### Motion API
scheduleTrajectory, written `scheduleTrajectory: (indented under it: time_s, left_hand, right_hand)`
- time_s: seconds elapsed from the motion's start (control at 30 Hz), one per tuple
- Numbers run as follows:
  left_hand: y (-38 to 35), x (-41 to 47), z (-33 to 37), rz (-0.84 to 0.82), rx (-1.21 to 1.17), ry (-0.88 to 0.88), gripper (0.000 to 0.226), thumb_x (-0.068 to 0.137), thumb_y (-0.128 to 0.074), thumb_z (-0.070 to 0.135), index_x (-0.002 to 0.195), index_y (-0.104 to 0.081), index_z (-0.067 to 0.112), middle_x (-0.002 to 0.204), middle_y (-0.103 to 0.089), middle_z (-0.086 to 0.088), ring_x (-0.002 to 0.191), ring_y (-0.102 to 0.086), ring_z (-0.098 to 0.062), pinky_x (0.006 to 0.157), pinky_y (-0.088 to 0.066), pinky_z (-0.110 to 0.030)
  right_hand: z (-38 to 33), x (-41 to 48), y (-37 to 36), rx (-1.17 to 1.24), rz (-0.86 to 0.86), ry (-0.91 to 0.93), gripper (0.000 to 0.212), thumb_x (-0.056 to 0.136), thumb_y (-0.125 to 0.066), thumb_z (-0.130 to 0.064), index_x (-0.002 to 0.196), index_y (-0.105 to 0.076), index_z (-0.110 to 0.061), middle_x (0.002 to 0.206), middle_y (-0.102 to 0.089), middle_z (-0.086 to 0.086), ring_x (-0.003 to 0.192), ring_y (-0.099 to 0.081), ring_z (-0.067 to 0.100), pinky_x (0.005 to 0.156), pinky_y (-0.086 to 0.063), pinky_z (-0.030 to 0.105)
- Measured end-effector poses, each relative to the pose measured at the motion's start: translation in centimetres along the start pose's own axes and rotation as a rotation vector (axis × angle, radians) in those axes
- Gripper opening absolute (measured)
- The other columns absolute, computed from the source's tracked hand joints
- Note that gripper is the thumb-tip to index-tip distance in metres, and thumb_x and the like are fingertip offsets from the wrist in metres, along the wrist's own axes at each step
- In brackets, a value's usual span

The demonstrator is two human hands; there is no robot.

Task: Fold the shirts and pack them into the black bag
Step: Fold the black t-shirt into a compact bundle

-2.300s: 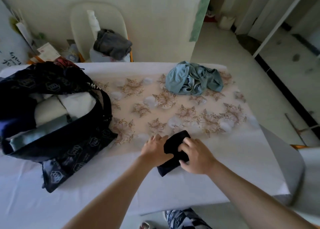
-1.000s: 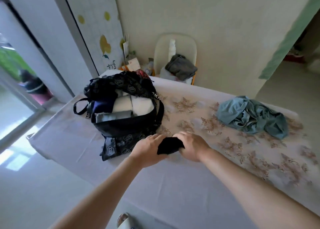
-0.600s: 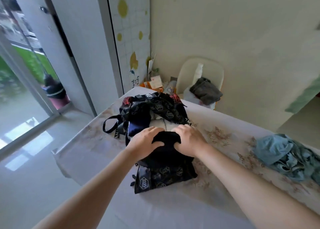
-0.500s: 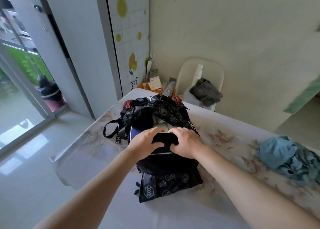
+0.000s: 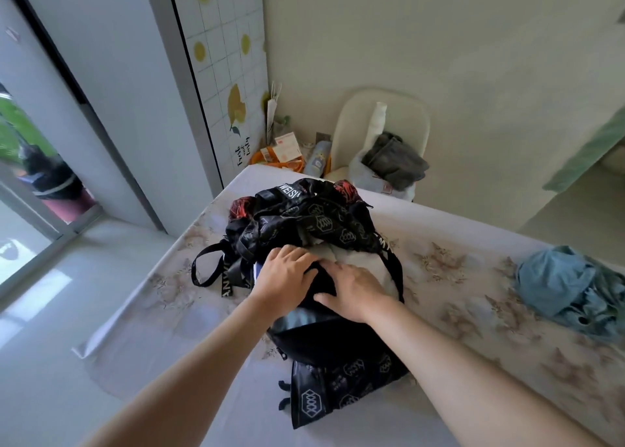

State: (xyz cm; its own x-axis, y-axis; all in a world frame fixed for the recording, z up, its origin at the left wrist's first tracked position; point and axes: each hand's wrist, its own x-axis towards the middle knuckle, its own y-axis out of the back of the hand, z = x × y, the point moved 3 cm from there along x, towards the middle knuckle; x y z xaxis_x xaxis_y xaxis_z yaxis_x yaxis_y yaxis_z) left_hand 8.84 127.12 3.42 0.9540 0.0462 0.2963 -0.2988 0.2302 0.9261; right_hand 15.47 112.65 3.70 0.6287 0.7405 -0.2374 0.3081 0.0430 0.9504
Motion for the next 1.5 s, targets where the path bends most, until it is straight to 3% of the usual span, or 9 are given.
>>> scheduleTrajectory:
  time_s: [0.1,0.23,0.43,0.57,0.67,0.83,1.03,1.2,1.5]
  left_hand:
    - [2.0,1.6,-0.9,0.226,0.106,-0.121,0.035,0.089,-0.054,0.018,0.123,-0.064,0.021,0.131,-0.058,-0.001,0.126,-0.048,-0.027,0.106,-0.036,-0.039]
    - [2.5,5.5,-3.0,0.046,0.294,-0.126,0.048,0.087,-0.059,0.017,0.134,-0.058,0.028,0.146,-0.047,-0.010,0.137,-0.039,-0.035,0.114,-0.031,-0.051]
    - [3.6,10.3,-2.9,-0.136,0.365,0.026,0.026,0.100,-0.047,0.029,0.120,-0.063,0.031,0.109,-0.070,0.006,0.103,-0.064,-0.020,0.078,-0.052,-0.033]
    - [3.1,11.5,-3.2,-0.075,0.246,0.130,0.027,0.101,-0.042,0.034,0.111,-0.066,0.025,0.103,-0.071,0.003,0.097,-0.066,-0.023,0.072,-0.054,-0.037]
    - [1.8,11.2,-2.7,-0.095,0.177,-0.011,0.033,0.097,-0.050,0.029,0.129,-0.059,0.028,0.122,-0.063,0.004,0.111,-0.059,-0.021,0.080,-0.053,-0.037]
    - [1.1,11.7,-2.3,-0.180,0.080,-0.085,0.033,0.098,-0.056,0.039,0.128,-0.066,0.030,0.130,-0.063,0.008,0.119,-0.058,-0.016,0.091,-0.051,-0.034]
    - [3.5,14.4,-2.5,-0.063,0.010,-0.028,0.026,0.099,-0.055,0.032,0.114,-0.074,0.022,0.118,-0.071,0.005,0.111,-0.063,-0.019,0.094,-0.049,-0.034]
    - [3.4,14.2,-2.7,-0.101,-0.006,-0.012,0.029,0.099,-0.053,0.039,0.116,-0.073,0.027,0.120,-0.069,0.009,0.113,-0.061,-0.014,0.093,-0.048,-0.030]
    - [2.3,10.8,-5.0,-0.217,-0.078,0.021,0.044,0.098,-0.053,0.045,0.141,-0.052,0.035,0.134,-0.061,0.008,0.126,-0.054,-0.013,0.103,-0.046,-0.032]
  right_hand:
    - [0.8,0.8,-0.6,0.047,0.040,0.022,0.060,0.097,-0.050,-0.055,0.147,-0.035,-0.026,0.140,-0.053,-0.001,0.126,-0.052,0.023,0.100,-0.040,0.038]
    - [3.7,0.3,0.2,0.256,0.314,0.099,0.054,0.094,-0.055,-0.055,0.140,-0.049,-0.027,0.131,-0.063,-0.007,0.118,-0.059,0.014,0.097,-0.045,0.028]
    - [5.3,2.3,0.6,0.528,0.359,-0.165,0.055,0.087,-0.043,-0.069,0.133,-0.045,-0.039,0.115,-0.068,-0.010,0.108,-0.064,0.016,0.091,-0.053,0.037]
    - [4.5,3.4,-0.9,0.092,0.357,-0.237,0.061,0.092,-0.063,-0.046,0.142,-0.041,-0.018,0.128,-0.050,0.007,0.112,-0.056,0.027,0.090,-0.049,0.036]
    - [3.5,3.6,-2.1,-0.111,0.517,0.075,0.052,0.084,-0.071,-0.033,0.130,-0.053,-0.019,0.124,-0.050,0.010,0.106,-0.056,0.032,0.087,-0.049,0.045]
    - [2.9,3.7,-4.6,-0.072,0.117,-0.015,0.083,0.088,-0.056,-0.049,0.155,-0.010,-0.032,0.164,-0.006,0.006,0.150,-0.009,0.037,0.102,-0.036,0.062]
    - [1.4,6.2,-2.1,0.147,0.290,-0.118,0.078,0.088,-0.058,-0.032,0.157,-0.021,-0.022,0.160,-0.024,0.013,0.142,-0.028,0.038,0.096,-0.049,0.049]
    - [-0.1,8.7,-2.6,0.175,0.078,-0.221,0.085,0.098,-0.045,-0.047,0.158,0.005,-0.016,0.165,0.002,0.012,0.151,-0.005,0.034,0.119,-0.018,0.055]
    - [3.1,3.6,-5.1,-0.049,0.087,0.176,0.109,0.083,-0.066,-0.035,0.155,0.016,-0.033,0.163,0.026,0.002,0.153,0.012,0.027,0.114,-0.026,0.051]
